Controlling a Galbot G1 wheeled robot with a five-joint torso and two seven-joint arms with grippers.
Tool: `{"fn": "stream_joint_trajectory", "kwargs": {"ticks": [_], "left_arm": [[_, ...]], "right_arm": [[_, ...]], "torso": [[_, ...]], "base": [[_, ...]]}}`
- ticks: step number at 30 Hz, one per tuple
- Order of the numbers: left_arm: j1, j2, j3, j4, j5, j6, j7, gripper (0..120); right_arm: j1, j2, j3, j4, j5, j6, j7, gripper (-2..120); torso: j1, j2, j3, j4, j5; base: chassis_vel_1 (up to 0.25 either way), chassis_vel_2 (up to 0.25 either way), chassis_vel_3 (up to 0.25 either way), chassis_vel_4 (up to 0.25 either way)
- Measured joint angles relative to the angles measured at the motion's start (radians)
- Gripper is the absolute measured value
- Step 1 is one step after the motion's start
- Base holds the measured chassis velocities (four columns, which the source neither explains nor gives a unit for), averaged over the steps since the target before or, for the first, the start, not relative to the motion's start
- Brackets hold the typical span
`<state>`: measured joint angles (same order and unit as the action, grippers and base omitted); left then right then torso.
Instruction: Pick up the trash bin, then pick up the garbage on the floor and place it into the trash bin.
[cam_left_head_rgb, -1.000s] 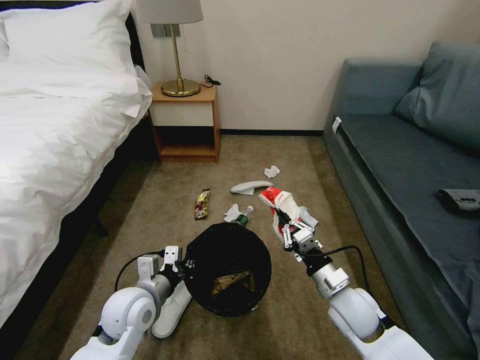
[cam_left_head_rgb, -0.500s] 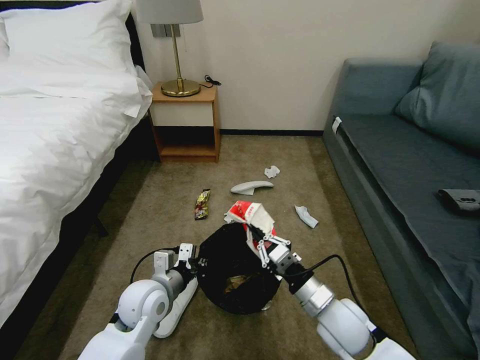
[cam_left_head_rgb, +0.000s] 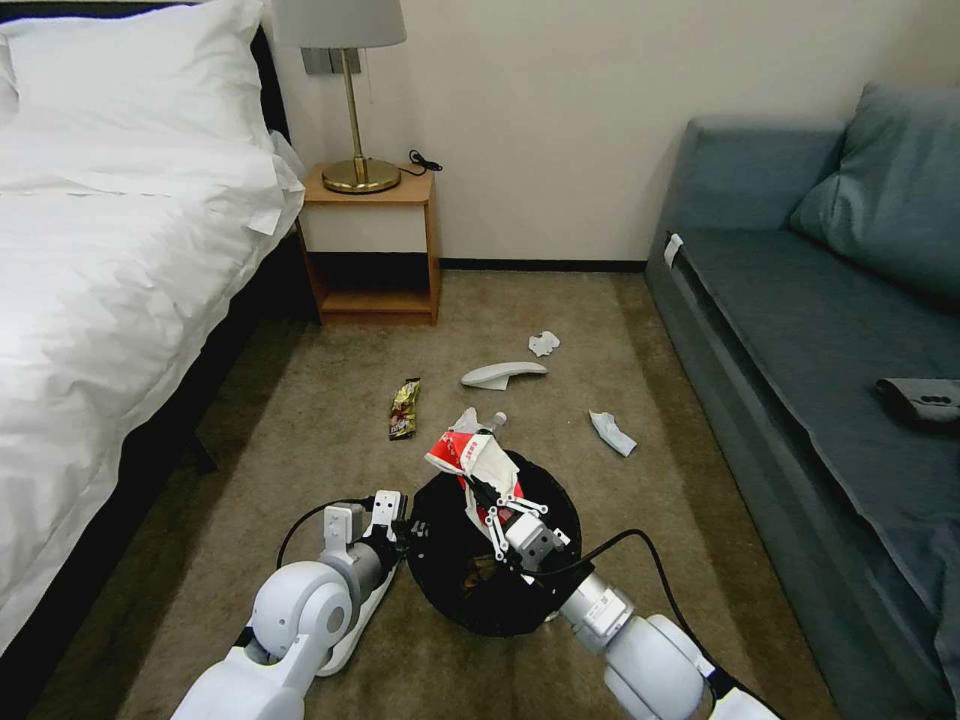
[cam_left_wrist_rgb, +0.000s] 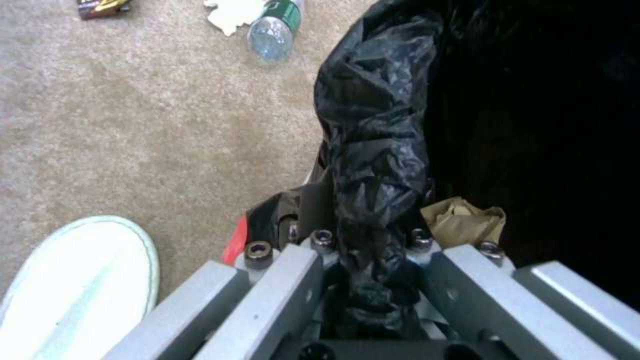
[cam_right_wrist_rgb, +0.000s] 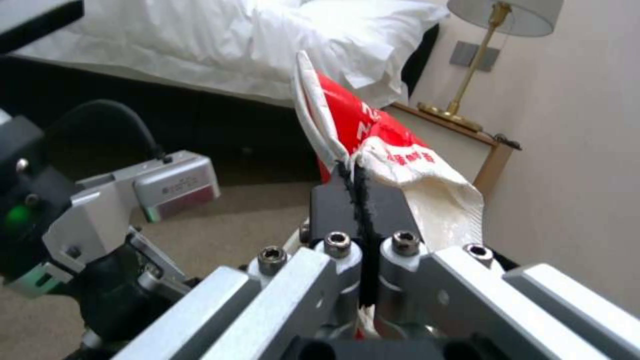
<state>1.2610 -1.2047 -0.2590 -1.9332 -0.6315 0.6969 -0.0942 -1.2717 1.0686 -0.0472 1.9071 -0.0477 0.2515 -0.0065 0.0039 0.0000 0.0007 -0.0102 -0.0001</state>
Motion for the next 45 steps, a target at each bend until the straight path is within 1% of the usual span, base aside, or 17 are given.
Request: {"fn": "stream_joint_trajectory", "kwargs": {"ticks": [4,6,16,18,28,30,31,33,34,36,37,39,40,42,43,44,45], "left_arm": [[0.002,0.001,-0.003,-0.008,0.001,0.000,0.001,2],[0.006,0.005,-0.016,-0.020,-0.001,0.000,0.001,2],[0.013,0.006,-0.035,-0.035,-0.002,-0.001,0.002,2],[0.024,0.007,-0.046,-0.045,-0.002,-0.003,0.003,2],[0.029,0.012,-0.067,-0.048,-0.004,-0.006,0.006,2],[0.026,0.011,-0.068,-0.048,-0.004,-0.006,0.006,2],[0.026,0.011,-0.068,-0.048,-0.004,-0.006,0.006,2],[0.025,0.010,-0.068,-0.046,-0.004,-0.007,0.006,2],[0.025,0.010,-0.068,-0.046,-0.004,-0.007,0.006,2],[0.024,0.009,-0.066,-0.044,-0.004,-0.007,0.006,2],[0.024,0.009,-0.066,-0.044,-0.004,-0.007,0.006,2],[0.024,0.006,-0.061,-0.044,-0.003,-0.008,0.005,2],[0.024,0.006,-0.061,-0.044,-0.003,-0.008,0.005,2],[0.025,0.003,-0.056,-0.043,-0.003,-0.008,0.004,2],[0.025,0.003,-0.056,-0.043,-0.003,-0.008,0.004,2],[0.024,0.002,-0.054,-0.041,-0.002,-0.008,0.003,2],[0.023,0.001,-0.053,-0.039,-0.002,-0.008,0.003,2]], "right_arm": [[-0.002,0.004,0.003,-0.011,-0.001,0.004,0.001,0],[-0.008,0.001,0.014,-0.018,0.000,0.008,0.003,0],[-0.022,0.018,0.027,-0.040,-0.006,0.018,0.006,0],[-0.029,0.021,0.031,-0.051,-0.009,0.022,0.006,0],[-0.036,0.036,0.031,-0.061,-0.015,0.023,0.019,0],[-0.039,0.040,0.025,-0.065,-0.024,0.022,0.025,9],[-0.039,0.040,0.025,-0.065,-0.024,0.022,0.025,9],[-0.040,0.039,0.017,-0.067,-0.029,0.021,0.028,22],[-0.040,0.039,0.017,-0.067,-0.029,0.021,0.028,22],[-0.037,0.038,0.015,-0.067,-0.029,0.019,0.029,30],[-0.037,0.038,0.015,-0.067,-0.029,0.019,0.029,30],[-0.031,0.037,0.011,-0.066,-0.028,0.013,0.037,44],[-0.031,0.037,0.011,-0.066,-0.028,0.013,0.037,44],[-0.030,0.038,0.005,-0.066,-0.022,0.006,0.046,52],[-0.030,0.038,0.005,-0.066,-0.022,0.006,0.046,52],[-0.029,0.039,0.004,-0.066,-0.022,0.004,0.047,59],[-0.028,0.040,0.002,-0.066,-0.022,0.004,0.048,62]], "torso": [[0.000,0.000,0.000,0.0000,0.0000],[0.000,0.000,0.000,0.0000,0.0001],[0.000,0.000,0.000,0.0000,0.0001],[0.000,0.000,0.000,0.0000,0.0001],[0.000,0.000,0.000,0.0001,0.0001],[0.000,0.000,0.000,0.0000,0.0001],[0.000,0.000,0.000,0.0000,0.0001],[0.000,0.000,0.000,0.0000,0.0001],[0.000,0.000,0.000,0.0000,0.0001],[0.000,0.000,0.000,0.0000,0.0001],[0.000,0.000,0.000,0.0000,0.0001],[0.000,0.000,0.000,0.0001,0.0001],[0.000,0.000,0.000,0.0001,0.0001],[0.000,0.000,0.000,0.0000,0.0001],[0.000,0.000,0.000,0.0000,0.0001],[0.000,0.000,0.000,0.0000,0.0001],[0.000,0.000,0.000,0.0001,0.0001]], "base": [[0.000,0.000,0.000,0.000],[0.000,0.000,0.000,0.000],[0.000,0.000,0.000,0.000],[0.000,0.000,0.000,0.000],[0.000,0.000,0.000,0.000],[0.000,0.000,0.000,0.000],[0.000,0.000,0.000,0.000],[0.000,0.000,0.000,0.000],[0.000,0.000,0.000,0.000],[0.000,0.000,0.000,0.000],[0.000,0.000,0.000,0.000],[0.000,0.000,0.000,0.000],[0.000,0.000,0.000,0.000],[0.000,0.000,0.000,0.000],[0.000,0.000,0.000,0.000],[0.000,0.000,0.000,0.000],[0.000,0.000,0.000,0.000]]}}
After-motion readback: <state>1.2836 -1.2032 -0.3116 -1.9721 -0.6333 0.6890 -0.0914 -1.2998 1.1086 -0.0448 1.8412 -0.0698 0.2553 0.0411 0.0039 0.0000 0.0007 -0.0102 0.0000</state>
